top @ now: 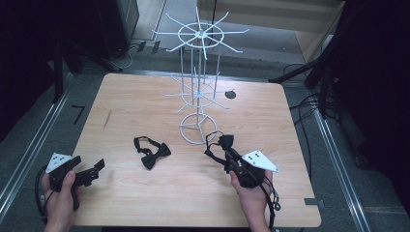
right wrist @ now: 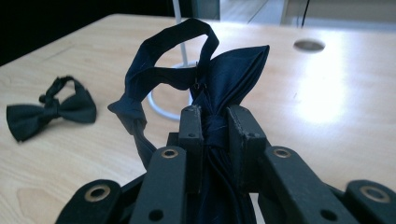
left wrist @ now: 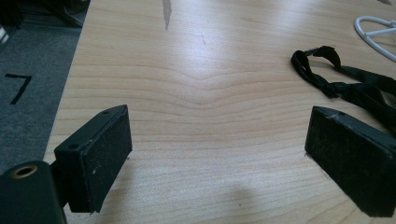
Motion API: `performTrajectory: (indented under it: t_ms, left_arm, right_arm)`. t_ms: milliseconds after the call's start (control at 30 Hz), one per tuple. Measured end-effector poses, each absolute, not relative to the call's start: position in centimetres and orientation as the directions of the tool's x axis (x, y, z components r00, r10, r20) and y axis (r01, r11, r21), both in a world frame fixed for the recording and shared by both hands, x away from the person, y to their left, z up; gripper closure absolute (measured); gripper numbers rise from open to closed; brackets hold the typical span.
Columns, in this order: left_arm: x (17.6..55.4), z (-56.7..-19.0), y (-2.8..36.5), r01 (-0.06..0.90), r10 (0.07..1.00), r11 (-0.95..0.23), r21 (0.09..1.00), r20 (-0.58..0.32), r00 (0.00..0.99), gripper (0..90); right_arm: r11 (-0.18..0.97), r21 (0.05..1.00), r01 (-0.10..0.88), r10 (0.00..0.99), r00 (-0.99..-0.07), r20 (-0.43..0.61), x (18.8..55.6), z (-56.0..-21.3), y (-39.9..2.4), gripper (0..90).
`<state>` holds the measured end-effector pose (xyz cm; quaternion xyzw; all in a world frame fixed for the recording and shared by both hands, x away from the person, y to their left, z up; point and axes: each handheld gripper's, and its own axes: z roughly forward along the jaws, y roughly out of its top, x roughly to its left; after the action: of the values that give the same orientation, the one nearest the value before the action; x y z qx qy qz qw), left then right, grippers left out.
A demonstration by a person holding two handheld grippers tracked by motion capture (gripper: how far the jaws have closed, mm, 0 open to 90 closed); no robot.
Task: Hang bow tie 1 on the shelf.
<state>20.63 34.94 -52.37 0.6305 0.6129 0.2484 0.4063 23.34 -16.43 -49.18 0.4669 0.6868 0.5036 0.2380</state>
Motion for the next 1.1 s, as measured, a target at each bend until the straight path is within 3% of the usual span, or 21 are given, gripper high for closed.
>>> performTrajectory:
  t_ms: [300,700,1100]
  left_arm:
    - [20.7,-52.4,35.0,0.574,0.975,0.093,0.813,-0.193,0.114,7.5]
    - [20.7,-52.4,35.0,0.579,0.973,0.082,0.811,-0.190,0.129,0.0]
    - [20.7,-52.4,35.0,0.578,0.975,0.081,0.812,-0.186,0.125,0.0]
  right_arm:
    - [0.022,0.929,0.370,0.885,-0.439,0.154,23.6,-47.1,-17.1,77.8]
    - [0.005,0.942,0.336,0.881,-0.447,0.155,23.4,-45.4,-17.1,77.8]
    - [-0.016,0.950,0.311,0.881,-0.444,0.160,23.2,-44.1,-17.4,77.8]
